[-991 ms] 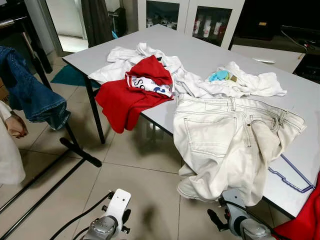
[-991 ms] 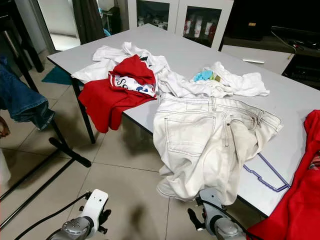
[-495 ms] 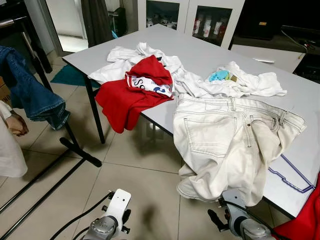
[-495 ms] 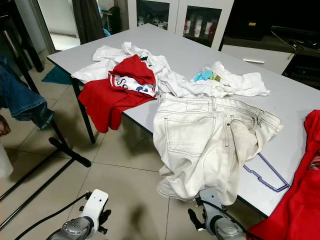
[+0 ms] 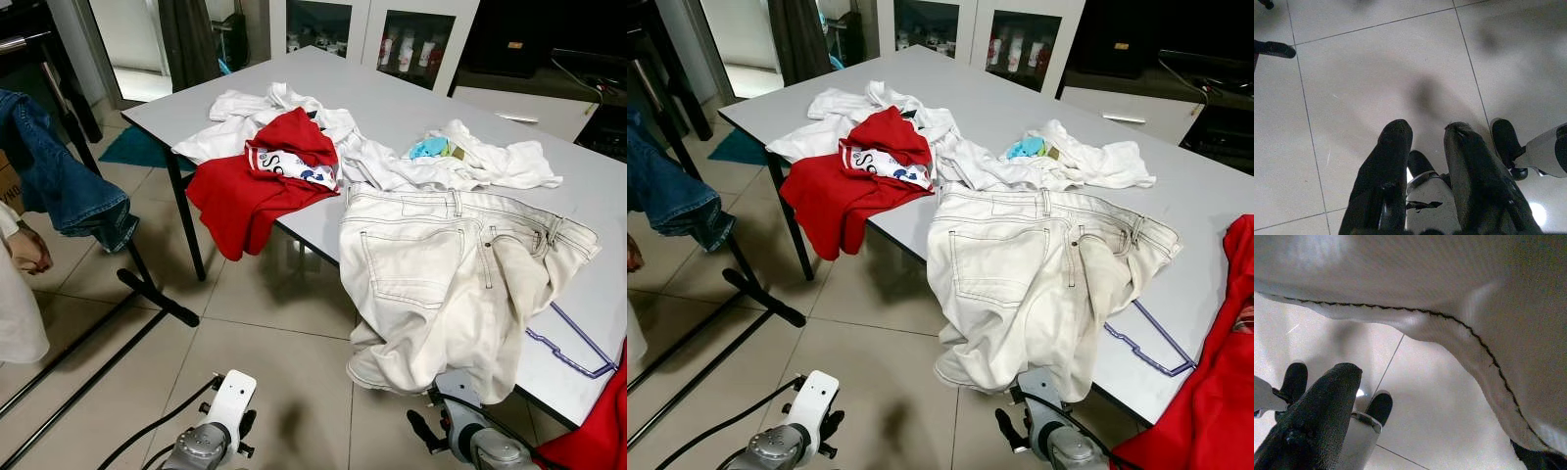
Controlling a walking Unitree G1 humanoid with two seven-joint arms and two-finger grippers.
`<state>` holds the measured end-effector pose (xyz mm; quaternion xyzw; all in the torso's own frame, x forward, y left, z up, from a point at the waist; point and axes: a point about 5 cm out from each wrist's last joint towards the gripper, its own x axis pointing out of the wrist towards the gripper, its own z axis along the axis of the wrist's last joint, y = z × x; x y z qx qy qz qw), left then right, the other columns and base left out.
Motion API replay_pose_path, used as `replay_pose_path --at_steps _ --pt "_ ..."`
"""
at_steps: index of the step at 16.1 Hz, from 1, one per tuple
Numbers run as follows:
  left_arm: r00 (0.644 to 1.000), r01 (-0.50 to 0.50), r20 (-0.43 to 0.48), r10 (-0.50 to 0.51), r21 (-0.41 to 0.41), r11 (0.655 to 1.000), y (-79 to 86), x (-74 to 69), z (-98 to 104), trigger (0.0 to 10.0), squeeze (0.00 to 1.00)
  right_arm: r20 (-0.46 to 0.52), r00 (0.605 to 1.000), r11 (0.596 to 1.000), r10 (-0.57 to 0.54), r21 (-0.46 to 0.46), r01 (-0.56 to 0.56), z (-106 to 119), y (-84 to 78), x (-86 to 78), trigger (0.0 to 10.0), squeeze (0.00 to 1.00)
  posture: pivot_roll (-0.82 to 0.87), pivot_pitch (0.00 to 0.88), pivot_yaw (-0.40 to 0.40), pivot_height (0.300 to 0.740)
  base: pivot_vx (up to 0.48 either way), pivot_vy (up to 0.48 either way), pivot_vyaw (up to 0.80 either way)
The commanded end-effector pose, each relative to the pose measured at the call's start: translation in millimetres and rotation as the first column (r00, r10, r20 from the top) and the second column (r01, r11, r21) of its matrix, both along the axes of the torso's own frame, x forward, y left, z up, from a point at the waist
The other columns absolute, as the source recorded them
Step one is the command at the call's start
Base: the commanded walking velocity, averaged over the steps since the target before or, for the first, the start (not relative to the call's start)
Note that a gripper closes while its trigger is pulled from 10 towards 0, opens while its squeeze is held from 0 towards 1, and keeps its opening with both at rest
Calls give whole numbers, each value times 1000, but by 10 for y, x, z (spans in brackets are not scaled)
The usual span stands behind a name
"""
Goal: Hang hanger
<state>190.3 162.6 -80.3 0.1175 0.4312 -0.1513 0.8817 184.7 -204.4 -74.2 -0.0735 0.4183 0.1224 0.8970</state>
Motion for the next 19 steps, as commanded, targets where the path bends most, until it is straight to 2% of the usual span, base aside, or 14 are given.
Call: replay_pose_path --at_steps 1,19 --pt "1000 6 4 -6 5 1000 -2 23 10 10000 0 11 1000 1000 -2 -12 2 16 -34 20 10000 0 -47 0 -37 740 0 0 0" --pt "1000 11 -3 -10 5 1000 -16 -1 -3 10000 0 9 1000 1000 16 -21 -16 8 -20 6 10000 0 -46 0 -42 740 0 0 0"
